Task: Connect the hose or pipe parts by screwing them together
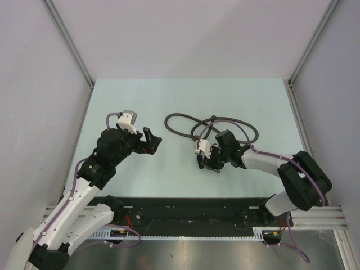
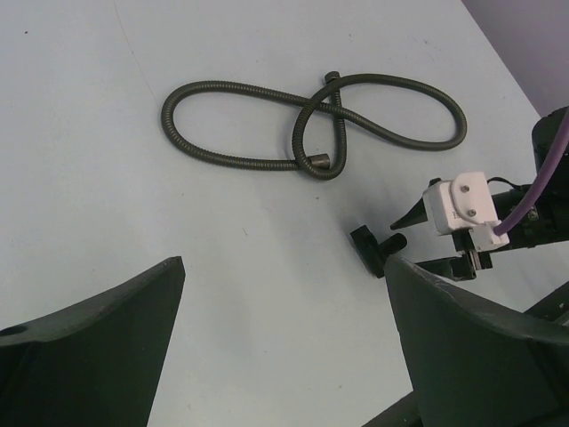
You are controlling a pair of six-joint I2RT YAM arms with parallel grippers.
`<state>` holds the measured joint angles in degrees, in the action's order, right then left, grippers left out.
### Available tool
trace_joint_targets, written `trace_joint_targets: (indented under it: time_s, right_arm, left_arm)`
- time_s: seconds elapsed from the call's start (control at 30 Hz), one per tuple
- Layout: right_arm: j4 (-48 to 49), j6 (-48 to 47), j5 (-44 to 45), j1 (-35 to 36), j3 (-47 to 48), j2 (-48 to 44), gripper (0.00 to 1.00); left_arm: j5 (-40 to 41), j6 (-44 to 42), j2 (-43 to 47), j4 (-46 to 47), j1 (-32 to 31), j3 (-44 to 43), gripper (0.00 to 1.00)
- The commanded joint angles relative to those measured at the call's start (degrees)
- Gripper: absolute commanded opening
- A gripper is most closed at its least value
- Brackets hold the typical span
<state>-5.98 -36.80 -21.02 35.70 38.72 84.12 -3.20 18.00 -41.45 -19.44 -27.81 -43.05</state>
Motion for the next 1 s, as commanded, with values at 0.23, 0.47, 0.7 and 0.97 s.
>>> trace_joint_targets:
  time_s: [0.23, 0.47, 0.7, 0.97]
  right_arm:
    - [-2.8, -2.8, 1.5, 1.0, 4.5, 5.2, 0.34]
    - [1.2, 0.0, 1.4, 2.4, 5.4, 0.2, 0.07]
    - [4.8, 3.1, 0.0, 7.4, 5.4, -7.1, 0.00]
    - [11.2, 6.9, -2.3, 12.2, 5.4, -13.8, 0.00]
  left_arm:
    - [2.1, 0.7, 1.1, 0.2, 0.4, -0.5, 0.98]
    - [-1.5, 0.0, -1.1, -1.5, 0.5, -2.0, 0.92]
    - [-10.3, 3.9, -6.5, -2.3, 1.2, -2.7, 0.90]
    - [-30.6, 9.2, -16.5, 0.8, 2.2, -3.8, 0.77]
